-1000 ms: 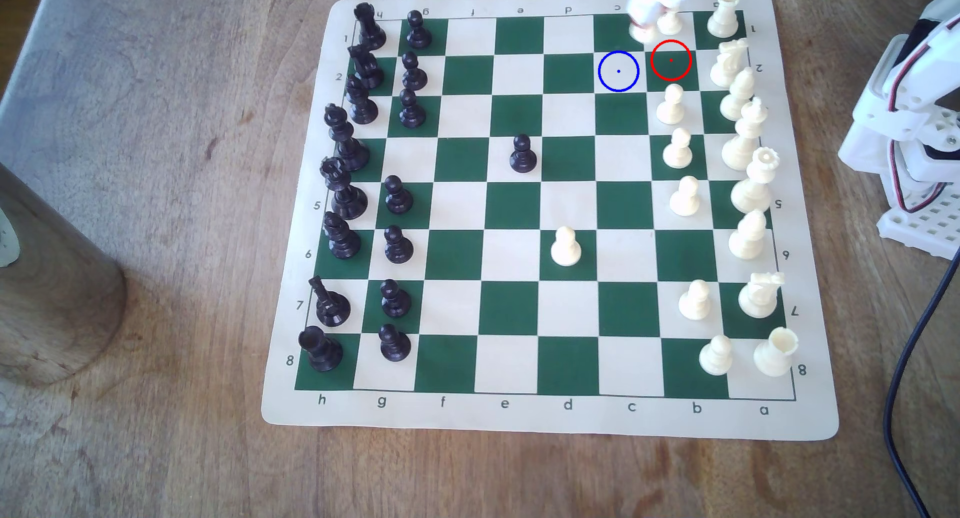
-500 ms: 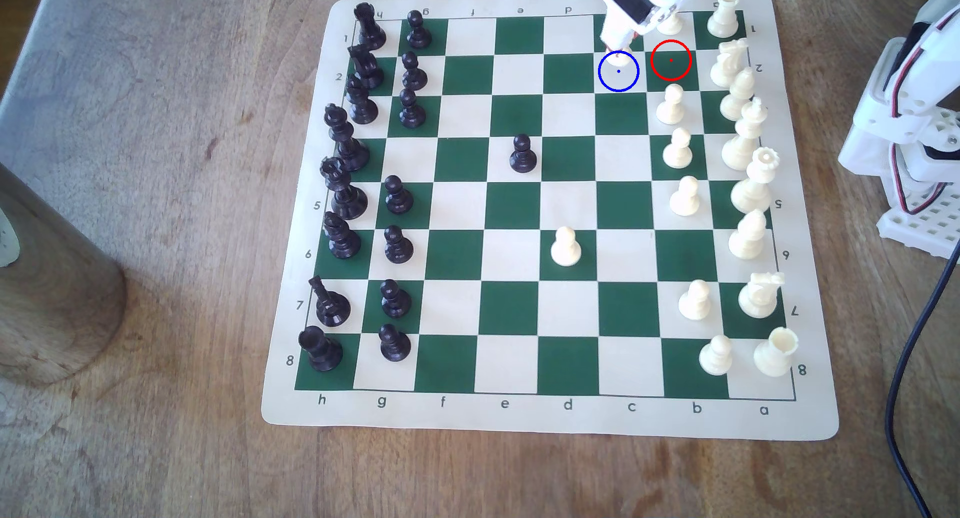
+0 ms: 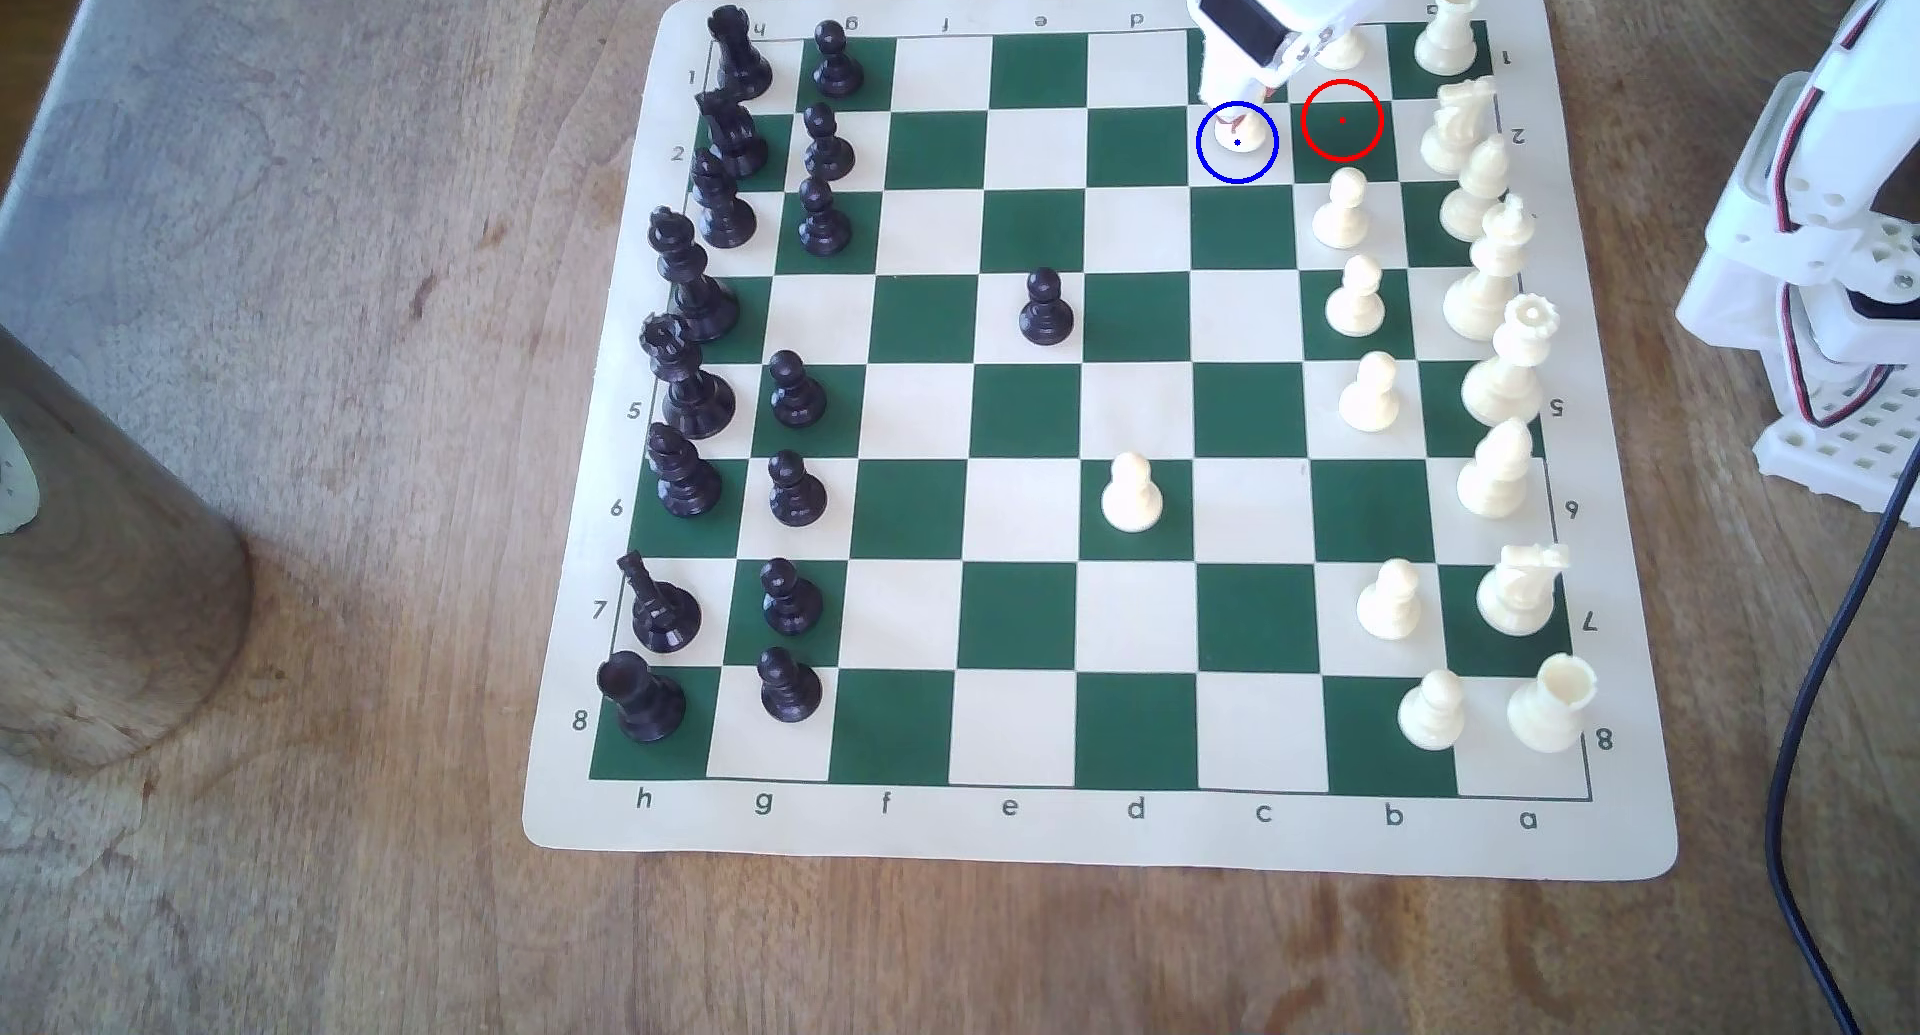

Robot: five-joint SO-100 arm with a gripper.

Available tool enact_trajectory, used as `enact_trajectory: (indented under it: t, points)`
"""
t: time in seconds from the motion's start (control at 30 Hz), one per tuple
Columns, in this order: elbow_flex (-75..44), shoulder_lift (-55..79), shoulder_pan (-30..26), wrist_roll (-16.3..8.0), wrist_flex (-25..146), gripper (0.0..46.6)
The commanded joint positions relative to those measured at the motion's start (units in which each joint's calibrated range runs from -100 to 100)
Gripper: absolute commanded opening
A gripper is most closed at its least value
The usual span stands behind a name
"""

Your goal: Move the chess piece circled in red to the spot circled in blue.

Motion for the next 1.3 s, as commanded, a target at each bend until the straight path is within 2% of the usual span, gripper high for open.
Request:
enact_trajectory:
  t: [0.0,0.17,0.27,0.37,0.4,0.57,0.8,1.03,1.27]
  points:
    - [-4.19,-1.25,-0.66,0.05,0.64,0.3]
    - [-3.92,-1.00,-0.82,0.20,0.72,1.4]
    - [-3.92,-0.83,-0.27,0.34,0.48,6.2]
    - [-4.19,-0.83,0.35,0.49,0.40,8.7]
    - [-4.28,-0.91,0.67,0.59,0.23,12.4]
    - [-3.28,-2.27,1.29,0.93,-0.01,21.0]
    - [-1.83,-5.58,1.06,1.12,2.36,23.0]
    - [1.61,-16.19,-1.44,1.71,9.73,24.0]
    - [7.51,-29.01,-6.22,1.76,21.12,21.7]
